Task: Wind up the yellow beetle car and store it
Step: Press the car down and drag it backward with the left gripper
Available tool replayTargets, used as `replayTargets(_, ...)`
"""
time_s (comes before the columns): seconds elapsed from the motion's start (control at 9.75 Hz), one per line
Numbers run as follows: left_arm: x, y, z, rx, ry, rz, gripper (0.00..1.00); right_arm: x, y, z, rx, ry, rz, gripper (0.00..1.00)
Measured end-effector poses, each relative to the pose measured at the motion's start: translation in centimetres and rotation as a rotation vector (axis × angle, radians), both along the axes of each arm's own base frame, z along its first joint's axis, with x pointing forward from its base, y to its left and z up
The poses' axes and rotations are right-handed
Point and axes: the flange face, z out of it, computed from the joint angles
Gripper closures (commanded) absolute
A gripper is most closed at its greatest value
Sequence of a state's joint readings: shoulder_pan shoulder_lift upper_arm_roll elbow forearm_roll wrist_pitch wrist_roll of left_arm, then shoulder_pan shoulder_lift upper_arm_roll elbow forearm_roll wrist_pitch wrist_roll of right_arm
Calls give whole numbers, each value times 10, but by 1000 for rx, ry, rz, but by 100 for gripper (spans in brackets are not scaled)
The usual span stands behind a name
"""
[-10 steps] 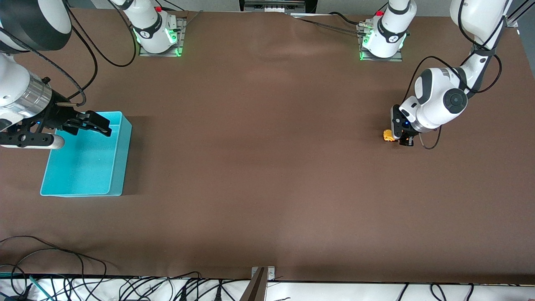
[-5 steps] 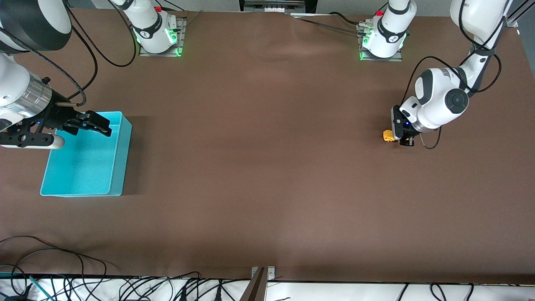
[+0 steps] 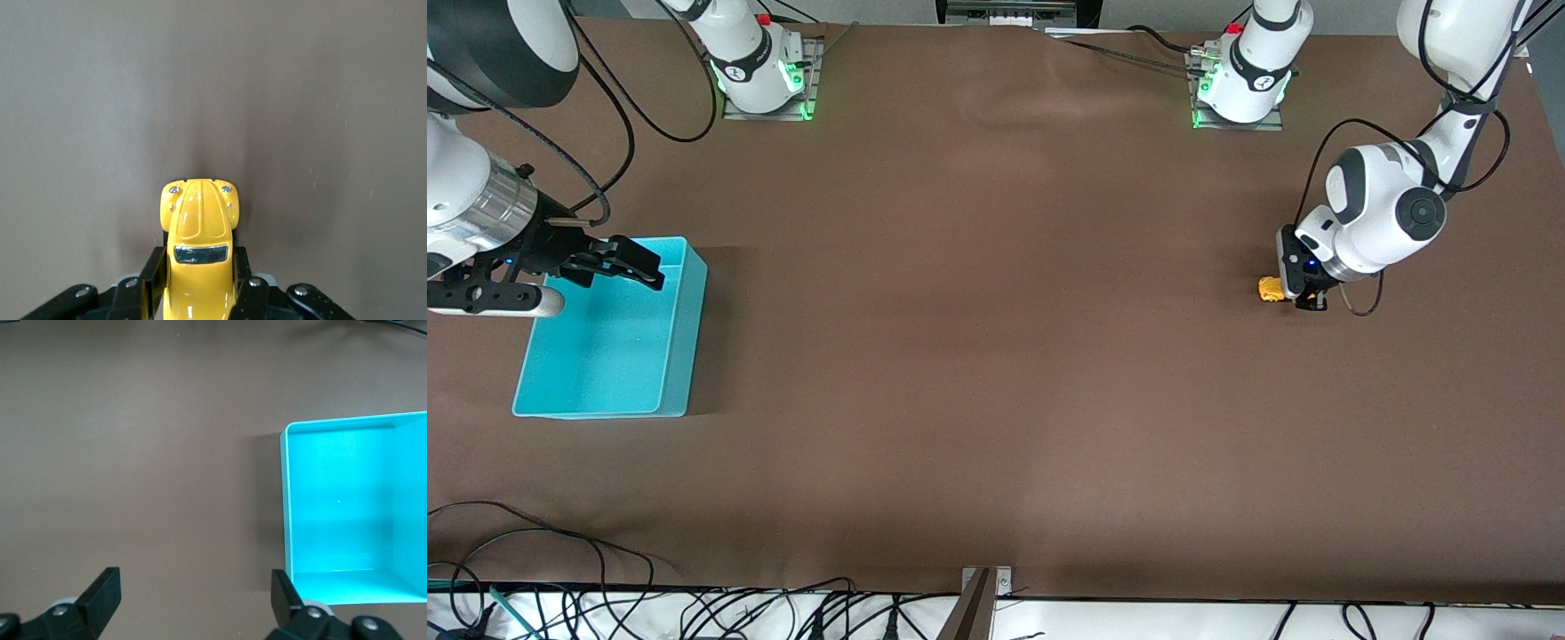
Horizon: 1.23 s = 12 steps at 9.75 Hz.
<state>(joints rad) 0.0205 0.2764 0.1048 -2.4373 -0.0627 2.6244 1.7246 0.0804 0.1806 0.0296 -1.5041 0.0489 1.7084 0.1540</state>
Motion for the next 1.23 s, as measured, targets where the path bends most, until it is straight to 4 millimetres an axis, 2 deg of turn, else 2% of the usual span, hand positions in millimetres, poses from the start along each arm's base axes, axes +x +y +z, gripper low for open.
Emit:
replayTargets(0.21, -3, 32, 0, 2, -9, -13, 100, 0, 0, 0, 0, 0, 0, 0)
replayTargets(0.62, -8, 79, 0, 22, -21, -3, 100, 0, 0, -1, 0, 1, -1, 0)
replayTargets(0.82, -8, 82, 0, 24, -21, -4, 100, 0, 0, -1, 0, 1, -1, 0)
replayTargets(0.92, -8, 82, 0, 24, -21, -4, 97, 0, 0, -1, 0, 1, -1, 0)
replayTargets(1.13, -8, 82, 0, 24, -21, -3, 57, 0, 0, -1, 0, 1, -1, 0)
replayTargets(1.23, -7, 83, 0, 24, -21, -3, 52, 0, 0, -1, 0, 1, -1, 0)
